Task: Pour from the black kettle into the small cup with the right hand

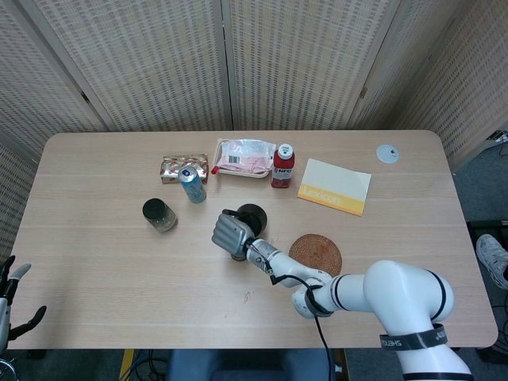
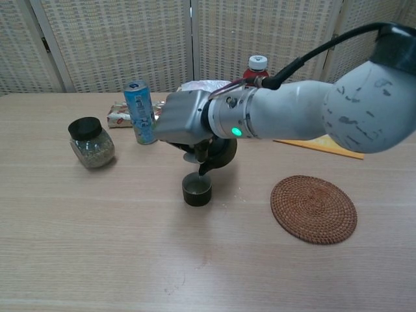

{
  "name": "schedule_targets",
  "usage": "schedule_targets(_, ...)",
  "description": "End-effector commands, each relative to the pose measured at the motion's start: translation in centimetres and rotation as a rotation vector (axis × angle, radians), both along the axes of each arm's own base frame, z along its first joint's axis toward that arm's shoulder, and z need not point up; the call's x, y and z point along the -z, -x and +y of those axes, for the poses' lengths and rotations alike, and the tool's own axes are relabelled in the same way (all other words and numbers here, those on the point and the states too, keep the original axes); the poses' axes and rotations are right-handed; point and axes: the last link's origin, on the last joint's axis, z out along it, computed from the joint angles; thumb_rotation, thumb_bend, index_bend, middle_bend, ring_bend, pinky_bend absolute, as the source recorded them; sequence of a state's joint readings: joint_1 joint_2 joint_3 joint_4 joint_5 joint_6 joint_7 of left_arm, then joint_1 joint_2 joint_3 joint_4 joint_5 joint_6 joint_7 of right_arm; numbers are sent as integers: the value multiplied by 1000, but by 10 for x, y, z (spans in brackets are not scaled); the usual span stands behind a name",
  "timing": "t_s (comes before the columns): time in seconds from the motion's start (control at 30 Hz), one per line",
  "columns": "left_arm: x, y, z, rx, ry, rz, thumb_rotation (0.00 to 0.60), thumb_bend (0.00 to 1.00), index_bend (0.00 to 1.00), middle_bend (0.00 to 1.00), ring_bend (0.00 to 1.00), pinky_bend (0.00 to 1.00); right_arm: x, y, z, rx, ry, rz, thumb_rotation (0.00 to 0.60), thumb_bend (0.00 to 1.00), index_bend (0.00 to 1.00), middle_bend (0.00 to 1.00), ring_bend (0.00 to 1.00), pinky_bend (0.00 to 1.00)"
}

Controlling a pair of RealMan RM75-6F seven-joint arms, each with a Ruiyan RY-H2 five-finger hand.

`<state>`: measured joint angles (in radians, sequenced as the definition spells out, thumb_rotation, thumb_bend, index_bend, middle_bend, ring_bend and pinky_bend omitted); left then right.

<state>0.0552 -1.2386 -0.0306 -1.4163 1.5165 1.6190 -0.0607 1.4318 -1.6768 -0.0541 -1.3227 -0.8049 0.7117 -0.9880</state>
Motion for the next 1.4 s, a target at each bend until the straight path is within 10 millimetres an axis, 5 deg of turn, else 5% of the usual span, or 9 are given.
schedule_targets(0.03, 0, -1, 1, 4, 3, 3, 600, 239, 152, 11, 71, 15, -4, 4, -2, 43, -2, -32, 487, 487, 1000, 1000, 959, 520)
schedule_targets(0.5, 4, -18, 15, 51, 44, 20, 600, 239, 152, 11, 71, 14, -43, 38, -11, 424, -86, -324, 487, 469, 1000, 1000, 959, 520)
schedule_targets(0.9, 18, -33, 26, 87, 91, 12, 600, 239, 152, 11, 71, 14, -107, 107, -12, 700, -92, -560, 486, 452, 1000, 1000, 954, 520)
schedule_targets(1.13, 24, -35, 29, 90, 109, 6, 600, 239, 152, 11, 71, 13, -116, 147, 2, 763, -97, -587, 485, 451, 1000, 1000, 954, 520)
schedule_targets(1.4, 28, -36, 29, 89, 119, -1, 600, 239, 152, 11, 71, 14, -111, 168, 13, 754, -110, -578, 487, 451, 1000, 1000, 954, 520)
